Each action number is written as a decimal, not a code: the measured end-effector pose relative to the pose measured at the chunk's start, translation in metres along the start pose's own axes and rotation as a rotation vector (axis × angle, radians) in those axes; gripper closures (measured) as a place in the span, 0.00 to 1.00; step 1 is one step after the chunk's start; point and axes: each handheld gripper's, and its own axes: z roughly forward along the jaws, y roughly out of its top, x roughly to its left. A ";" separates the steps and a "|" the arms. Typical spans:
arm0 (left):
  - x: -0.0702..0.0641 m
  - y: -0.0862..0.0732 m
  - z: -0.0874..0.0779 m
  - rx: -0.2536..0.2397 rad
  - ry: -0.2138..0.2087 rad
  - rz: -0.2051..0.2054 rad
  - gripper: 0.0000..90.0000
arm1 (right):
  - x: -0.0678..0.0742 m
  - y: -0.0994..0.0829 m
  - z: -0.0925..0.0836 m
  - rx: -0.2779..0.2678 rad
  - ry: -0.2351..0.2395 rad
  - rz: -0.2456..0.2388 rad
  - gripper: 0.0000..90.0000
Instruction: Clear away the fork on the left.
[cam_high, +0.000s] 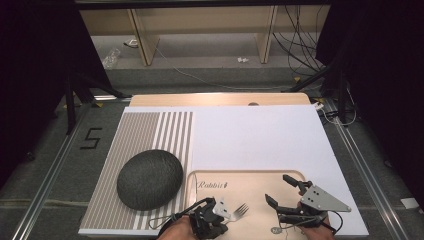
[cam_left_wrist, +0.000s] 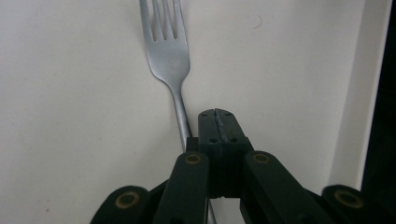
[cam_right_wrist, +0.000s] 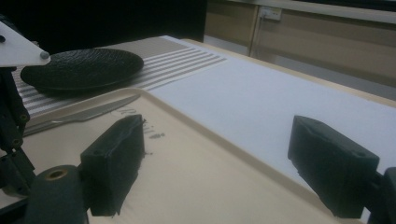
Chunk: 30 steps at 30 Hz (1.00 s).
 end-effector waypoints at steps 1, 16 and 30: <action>0.001 -0.001 -0.001 0.002 0.002 -0.003 0.99 | 0.000 0.000 0.000 0.000 0.001 -0.002 0.22; 0.016 -0.007 -0.008 0.004 0.033 -0.043 0.99 | 0.000 0.000 0.000 -0.003 0.000 -0.001 0.22; 0.029 -0.013 -0.015 0.016 0.066 -0.086 0.99 | 0.000 0.000 0.000 -0.002 0.001 0.002 0.22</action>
